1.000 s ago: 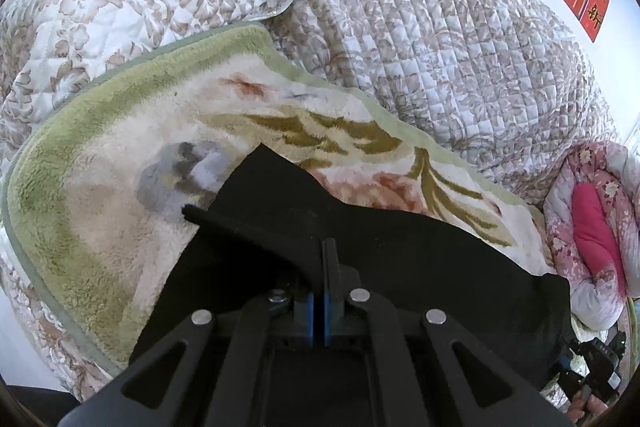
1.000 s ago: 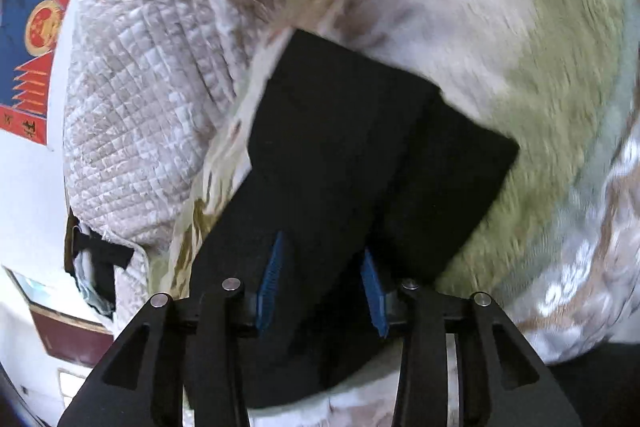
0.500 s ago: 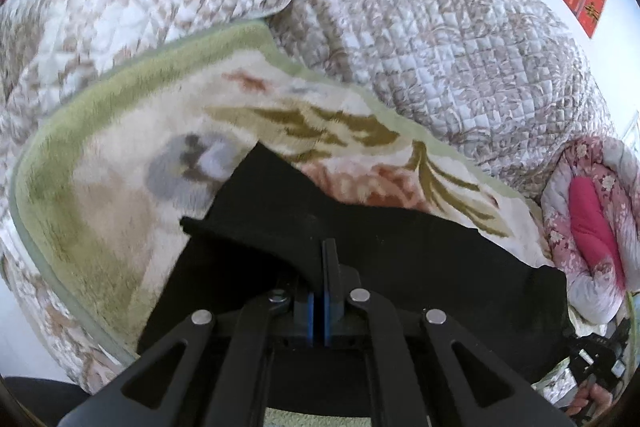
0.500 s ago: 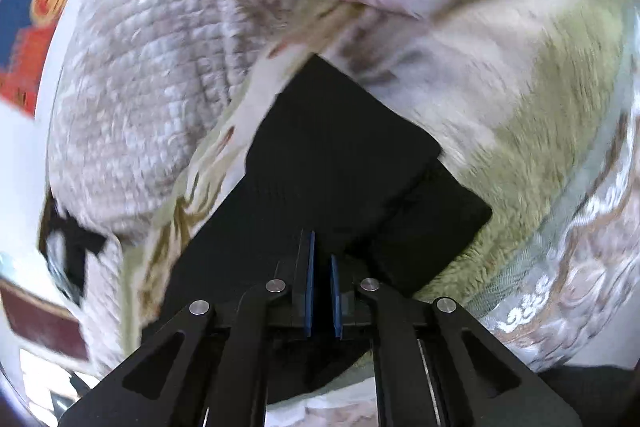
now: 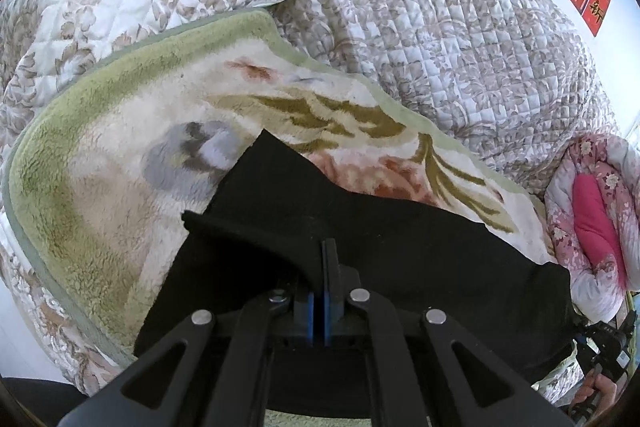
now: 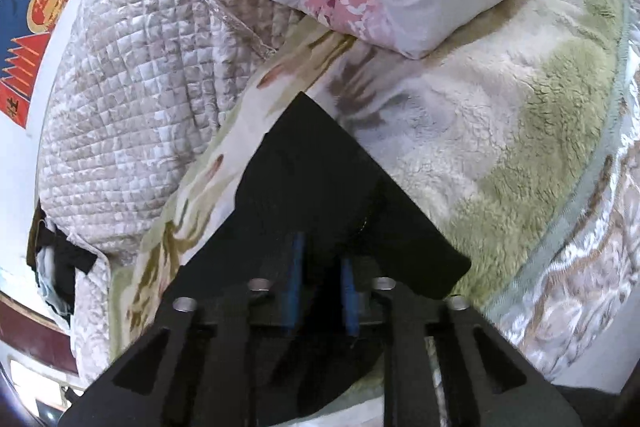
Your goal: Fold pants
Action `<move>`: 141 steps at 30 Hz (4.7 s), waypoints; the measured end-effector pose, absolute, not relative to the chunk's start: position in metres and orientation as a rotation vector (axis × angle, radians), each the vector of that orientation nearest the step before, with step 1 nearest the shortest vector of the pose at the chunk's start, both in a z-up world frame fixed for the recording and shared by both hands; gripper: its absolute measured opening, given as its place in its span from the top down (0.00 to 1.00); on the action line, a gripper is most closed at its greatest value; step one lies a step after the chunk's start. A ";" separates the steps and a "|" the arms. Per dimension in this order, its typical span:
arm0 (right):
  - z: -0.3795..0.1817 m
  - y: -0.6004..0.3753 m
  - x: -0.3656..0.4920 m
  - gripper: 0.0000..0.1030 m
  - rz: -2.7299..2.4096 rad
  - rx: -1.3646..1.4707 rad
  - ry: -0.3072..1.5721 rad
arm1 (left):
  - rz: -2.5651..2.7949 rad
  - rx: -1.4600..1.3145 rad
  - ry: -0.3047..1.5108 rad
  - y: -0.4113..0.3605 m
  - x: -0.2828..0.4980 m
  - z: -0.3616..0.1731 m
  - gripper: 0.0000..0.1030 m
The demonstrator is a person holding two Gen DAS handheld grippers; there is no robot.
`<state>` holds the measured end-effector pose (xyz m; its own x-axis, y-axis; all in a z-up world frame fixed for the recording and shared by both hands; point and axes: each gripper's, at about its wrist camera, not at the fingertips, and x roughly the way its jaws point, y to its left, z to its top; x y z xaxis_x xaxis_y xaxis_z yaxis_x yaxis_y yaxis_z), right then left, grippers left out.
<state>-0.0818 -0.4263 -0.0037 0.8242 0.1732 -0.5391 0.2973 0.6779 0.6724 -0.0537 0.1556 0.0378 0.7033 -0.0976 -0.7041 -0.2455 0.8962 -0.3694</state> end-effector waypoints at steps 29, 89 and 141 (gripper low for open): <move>0.033 -0.419 -0.136 0.80 -0.223 0.634 0.501 | 0.296 -0.382 0.735 0.169 -0.118 0.059 0.91; -0.036 -0.179 -0.075 0.43 0.272 -0.140 0.651 | -0.121 -0.048 0.873 0.010 -0.062 0.000 0.79; -0.033 -0.183 -0.078 0.38 0.314 -0.069 0.604 | 0.164 -0.398 0.796 0.179 -0.082 0.007 0.47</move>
<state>-0.0779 -0.1833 -0.0326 0.7773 0.2701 -0.5682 -0.3104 0.9502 0.0271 -0.0818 0.1788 0.0067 0.6919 -0.0047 -0.7220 -0.2905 0.9136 -0.2844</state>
